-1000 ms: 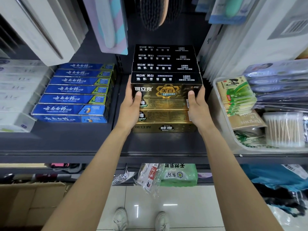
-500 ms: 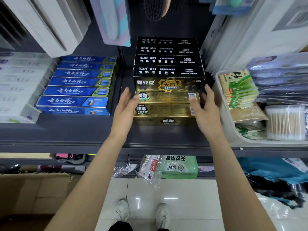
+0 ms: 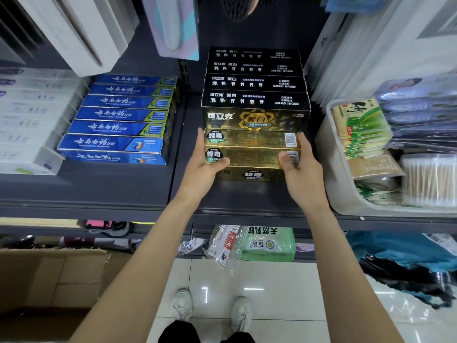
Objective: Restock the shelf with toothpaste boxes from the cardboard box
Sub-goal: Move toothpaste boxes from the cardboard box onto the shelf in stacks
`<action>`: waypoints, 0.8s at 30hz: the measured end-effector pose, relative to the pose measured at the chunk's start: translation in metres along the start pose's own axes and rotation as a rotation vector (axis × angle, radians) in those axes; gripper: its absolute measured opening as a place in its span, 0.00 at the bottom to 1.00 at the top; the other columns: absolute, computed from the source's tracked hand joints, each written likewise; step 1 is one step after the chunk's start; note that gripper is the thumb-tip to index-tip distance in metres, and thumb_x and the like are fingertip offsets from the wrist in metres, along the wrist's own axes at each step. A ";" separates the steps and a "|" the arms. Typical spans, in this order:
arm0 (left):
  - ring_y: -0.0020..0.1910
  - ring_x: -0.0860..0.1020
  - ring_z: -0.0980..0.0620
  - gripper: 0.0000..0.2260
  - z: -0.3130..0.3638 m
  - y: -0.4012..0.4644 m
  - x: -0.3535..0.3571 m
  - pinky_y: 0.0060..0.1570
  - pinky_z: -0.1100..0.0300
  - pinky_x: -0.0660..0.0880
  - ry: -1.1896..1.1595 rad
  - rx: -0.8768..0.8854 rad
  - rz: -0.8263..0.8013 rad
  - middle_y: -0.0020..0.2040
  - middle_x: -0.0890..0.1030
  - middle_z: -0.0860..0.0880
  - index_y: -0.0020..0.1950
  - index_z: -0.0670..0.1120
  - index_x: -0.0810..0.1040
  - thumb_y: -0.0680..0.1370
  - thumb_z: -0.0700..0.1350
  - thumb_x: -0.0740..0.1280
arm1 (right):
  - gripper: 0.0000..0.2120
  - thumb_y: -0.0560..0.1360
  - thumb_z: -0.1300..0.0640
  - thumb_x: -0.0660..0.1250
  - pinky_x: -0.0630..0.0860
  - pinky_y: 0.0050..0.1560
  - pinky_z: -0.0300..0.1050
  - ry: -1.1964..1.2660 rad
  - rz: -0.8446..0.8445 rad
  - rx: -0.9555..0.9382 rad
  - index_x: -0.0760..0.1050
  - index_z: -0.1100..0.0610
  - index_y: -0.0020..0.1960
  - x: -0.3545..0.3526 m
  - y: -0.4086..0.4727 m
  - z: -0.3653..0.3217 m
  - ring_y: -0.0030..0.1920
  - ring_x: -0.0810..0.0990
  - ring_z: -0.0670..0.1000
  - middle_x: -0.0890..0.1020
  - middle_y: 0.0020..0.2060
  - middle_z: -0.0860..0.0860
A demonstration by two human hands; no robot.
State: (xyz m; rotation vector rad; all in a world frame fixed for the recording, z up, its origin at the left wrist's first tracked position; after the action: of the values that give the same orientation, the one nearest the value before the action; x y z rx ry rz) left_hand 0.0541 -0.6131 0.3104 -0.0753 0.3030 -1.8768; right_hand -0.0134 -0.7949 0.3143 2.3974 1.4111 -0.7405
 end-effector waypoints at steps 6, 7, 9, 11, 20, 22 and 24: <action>0.74 0.57 0.59 0.35 0.003 0.004 0.005 0.73 0.58 0.54 0.002 0.042 0.064 0.76 0.58 0.58 0.78 0.55 0.50 0.77 0.39 0.66 | 0.29 0.79 0.54 0.59 0.71 0.59 0.51 -0.132 0.027 -0.023 0.54 0.54 0.77 0.001 0.002 -0.004 0.58 0.75 0.58 0.75 0.64 0.57; 0.74 0.58 0.59 0.35 0.002 0.004 0.006 0.73 0.57 0.54 0.004 0.045 0.070 0.76 0.58 0.58 0.78 0.54 0.50 0.77 0.39 0.66 | 0.29 0.79 0.53 0.59 0.71 0.57 0.52 -0.160 0.029 -0.030 0.53 0.54 0.77 0.002 0.002 -0.004 0.55 0.76 0.59 0.76 0.61 0.58; 0.74 0.57 0.59 0.35 0.002 0.005 0.006 0.74 0.57 0.54 0.002 0.046 0.075 0.76 0.58 0.57 0.78 0.53 0.50 0.77 0.39 0.66 | 0.29 0.80 0.53 0.58 0.70 0.52 0.49 -0.202 0.022 -0.033 0.52 0.54 0.77 0.002 0.002 -0.004 0.51 0.76 0.58 0.76 0.59 0.59; 0.74 0.58 0.58 0.35 0.001 0.005 0.006 0.74 0.56 0.55 0.000 0.051 0.078 0.76 0.59 0.57 0.78 0.53 0.50 0.77 0.38 0.66 | 0.29 0.80 0.53 0.57 0.69 0.51 0.48 -0.221 0.005 -0.033 0.51 0.54 0.78 0.001 0.003 -0.006 0.50 0.75 0.57 0.75 0.60 0.59; 0.71 0.64 0.58 0.36 -0.001 0.006 0.006 0.72 0.56 0.59 0.006 0.071 0.085 0.68 0.65 0.63 0.78 0.52 0.49 0.77 0.37 0.66 | 0.29 0.80 0.53 0.57 0.67 0.57 0.46 -0.110 -0.058 0.001 0.48 0.53 0.78 0.000 0.002 -0.004 0.57 0.74 0.54 0.69 0.68 0.56; 0.71 0.64 0.57 0.37 0.001 0.004 0.005 0.72 0.56 0.59 0.025 0.087 0.089 0.69 0.64 0.61 0.78 0.51 0.48 0.76 0.38 0.67 | 0.29 0.81 0.52 0.57 0.62 0.63 0.44 -0.088 -0.077 -0.006 0.49 0.54 0.78 -0.001 -0.003 -0.005 0.67 0.67 0.53 0.63 0.73 0.55; 0.74 0.60 0.55 0.37 0.003 0.001 0.000 0.74 0.53 0.57 0.105 0.131 0.119 0.75 0.60 0.55 0.78 0.50 0.49 0.76 0.40 0.68 | 0.27 0.81 0.53 0.57 0.57 0.69 0.44 -0.140 -0.031 -0.060 0.53 0.55 0.77 -0.002 -0.013 -0.009 0.74 0.58 0.54 0.58 0.75 0.56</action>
State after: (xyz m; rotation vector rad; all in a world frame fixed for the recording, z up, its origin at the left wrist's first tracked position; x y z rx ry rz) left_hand 0.0558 -0.6137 0.3133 0.1280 0.2502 -1.7803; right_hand -0.0231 -0.7862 0.3233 2.2367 1.3971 -0.8435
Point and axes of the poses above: each hand's wrist, its own y-axis towards the middle knuckle, its own x-axis out of the palm, z = x × y, the point moved 2 cm from there along y, towards the middle knuckle
